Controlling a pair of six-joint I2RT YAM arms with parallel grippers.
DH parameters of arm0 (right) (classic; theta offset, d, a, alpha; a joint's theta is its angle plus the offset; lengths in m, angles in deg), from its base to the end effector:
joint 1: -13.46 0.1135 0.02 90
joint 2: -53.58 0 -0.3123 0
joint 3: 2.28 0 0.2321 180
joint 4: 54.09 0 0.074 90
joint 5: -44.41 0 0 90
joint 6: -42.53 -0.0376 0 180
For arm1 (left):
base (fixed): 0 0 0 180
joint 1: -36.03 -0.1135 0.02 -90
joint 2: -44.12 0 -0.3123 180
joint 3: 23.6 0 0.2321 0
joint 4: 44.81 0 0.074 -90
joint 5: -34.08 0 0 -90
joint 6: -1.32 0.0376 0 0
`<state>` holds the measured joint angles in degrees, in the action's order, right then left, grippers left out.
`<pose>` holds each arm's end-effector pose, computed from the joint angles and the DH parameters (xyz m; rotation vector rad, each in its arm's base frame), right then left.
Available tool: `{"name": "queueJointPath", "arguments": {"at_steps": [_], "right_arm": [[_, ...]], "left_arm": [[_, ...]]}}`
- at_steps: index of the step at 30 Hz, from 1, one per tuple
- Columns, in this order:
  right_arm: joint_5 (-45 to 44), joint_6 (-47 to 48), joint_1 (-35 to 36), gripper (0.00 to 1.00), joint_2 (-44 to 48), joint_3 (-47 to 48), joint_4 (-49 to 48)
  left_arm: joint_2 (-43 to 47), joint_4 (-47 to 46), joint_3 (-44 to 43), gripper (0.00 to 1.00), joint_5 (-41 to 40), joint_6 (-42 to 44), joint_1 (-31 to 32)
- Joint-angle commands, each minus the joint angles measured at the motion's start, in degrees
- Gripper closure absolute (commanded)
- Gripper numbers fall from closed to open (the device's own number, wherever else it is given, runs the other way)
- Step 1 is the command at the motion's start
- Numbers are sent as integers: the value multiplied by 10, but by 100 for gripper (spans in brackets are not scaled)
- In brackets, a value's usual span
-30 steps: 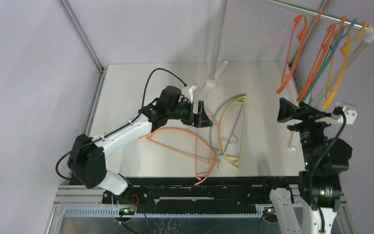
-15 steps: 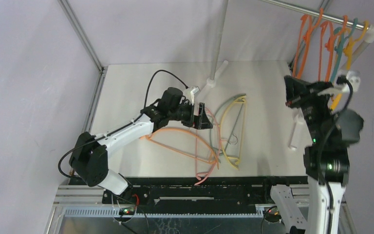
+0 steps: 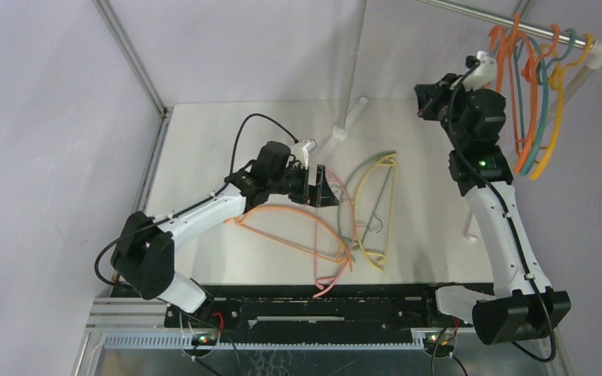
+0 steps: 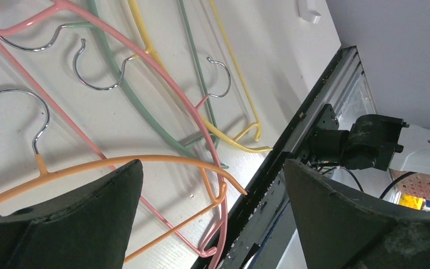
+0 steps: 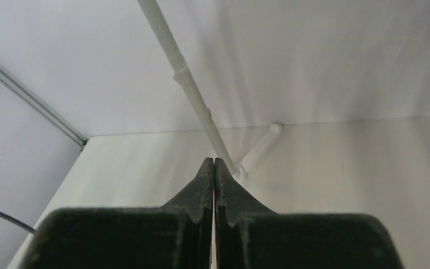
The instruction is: Organize the hangers
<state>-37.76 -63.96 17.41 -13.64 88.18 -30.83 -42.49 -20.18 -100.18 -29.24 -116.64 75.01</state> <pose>0.2227 0.0205 0.4930 0.0651 1.5829 0.3868 0.2370 -0.2135 0.3236 0.5119 2.2906 -1.1343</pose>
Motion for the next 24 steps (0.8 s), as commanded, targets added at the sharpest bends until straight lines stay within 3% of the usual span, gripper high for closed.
{"name": "queueJointPath", "arguments": {"at_steps": [1,5,10,24], "right_arm": [[-84,86,48,100,-14,47,-97],[-153,158,72,100,-52,60,-125],[-213,215,53,100,-107,89,-157],[-233,206,-80,100,-89,46,-218]], "left_arm": [[8,-26,6,1,3,12,-14],[1,-24,1,1,7,11,-24],[-10,-23,-4,1,15,9,-34],[-41,-20,-17,1,42,15,-57]]}}
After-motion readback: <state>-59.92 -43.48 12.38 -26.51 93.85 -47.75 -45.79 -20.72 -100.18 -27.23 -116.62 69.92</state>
